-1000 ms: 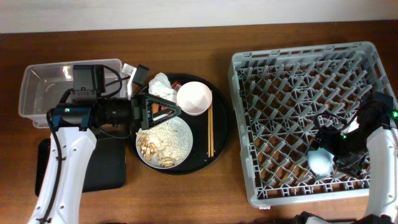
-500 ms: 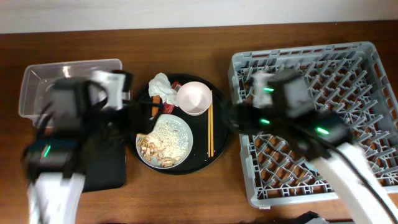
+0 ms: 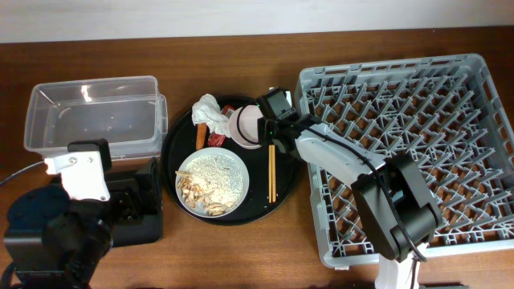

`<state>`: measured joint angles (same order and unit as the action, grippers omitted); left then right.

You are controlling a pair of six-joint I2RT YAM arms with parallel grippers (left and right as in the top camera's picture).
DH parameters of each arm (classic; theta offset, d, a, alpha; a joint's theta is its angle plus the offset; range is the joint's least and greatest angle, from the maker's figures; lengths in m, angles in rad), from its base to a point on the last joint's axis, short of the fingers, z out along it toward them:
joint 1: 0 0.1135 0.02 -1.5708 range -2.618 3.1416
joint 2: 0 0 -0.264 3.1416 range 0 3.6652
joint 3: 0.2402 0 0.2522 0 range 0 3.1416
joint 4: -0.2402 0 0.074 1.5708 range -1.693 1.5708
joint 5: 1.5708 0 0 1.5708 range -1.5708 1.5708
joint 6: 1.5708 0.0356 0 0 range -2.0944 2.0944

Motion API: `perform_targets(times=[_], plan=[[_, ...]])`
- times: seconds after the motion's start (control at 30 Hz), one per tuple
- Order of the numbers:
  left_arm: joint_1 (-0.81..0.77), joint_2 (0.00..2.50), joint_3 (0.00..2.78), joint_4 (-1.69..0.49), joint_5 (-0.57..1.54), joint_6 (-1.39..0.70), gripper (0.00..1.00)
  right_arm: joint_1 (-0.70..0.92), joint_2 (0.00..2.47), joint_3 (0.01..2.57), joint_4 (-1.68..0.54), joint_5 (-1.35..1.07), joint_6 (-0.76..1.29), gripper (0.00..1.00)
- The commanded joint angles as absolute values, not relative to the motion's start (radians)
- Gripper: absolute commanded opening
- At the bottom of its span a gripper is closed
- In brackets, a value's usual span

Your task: Sort waste into correct bins and load items into the dishwasher rack

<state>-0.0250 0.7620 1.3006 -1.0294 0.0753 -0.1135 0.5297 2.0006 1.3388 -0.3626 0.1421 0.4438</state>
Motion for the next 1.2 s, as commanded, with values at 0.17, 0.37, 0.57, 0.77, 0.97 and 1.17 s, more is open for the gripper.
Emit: perform_targets(times=[0.17,0.37,0.57,0.77,0.97,1.17], plan=[[-0.022,0.759,1.304,-1.028,0.063,-0.119,0.99,0.521,1.972,1.36,-0.494,0.151,0.454,0.04],[-0.022,0.759,1.304,-1.034,0.063,-0.119,0.99,0.519,1.672,1.404,-0.564,0.139,0.371,0.04],[-0.022,0.759,1.304,-1.035,0.063,-0.119,1.0,0.43,1.464,1.404,-0.85,0.812,0.371,0.04],[-0.022,0.759,1.304,-1.034,0.063,-0.119,0.99,0.275,1.528,1.404,-0.995,1.122,0.371,0.04],[-0.022,0.759,1.304,-1.035,0.063,-0.119,1.0,0.194,1.679,1.404,-0.899,1.188,0.318,0.04],[-0.022,0.759,1.304,-1.034,0.063,-0.119,0.99,0.256,1.843,1.404,-0.93,1.186,0.318,0.04]])
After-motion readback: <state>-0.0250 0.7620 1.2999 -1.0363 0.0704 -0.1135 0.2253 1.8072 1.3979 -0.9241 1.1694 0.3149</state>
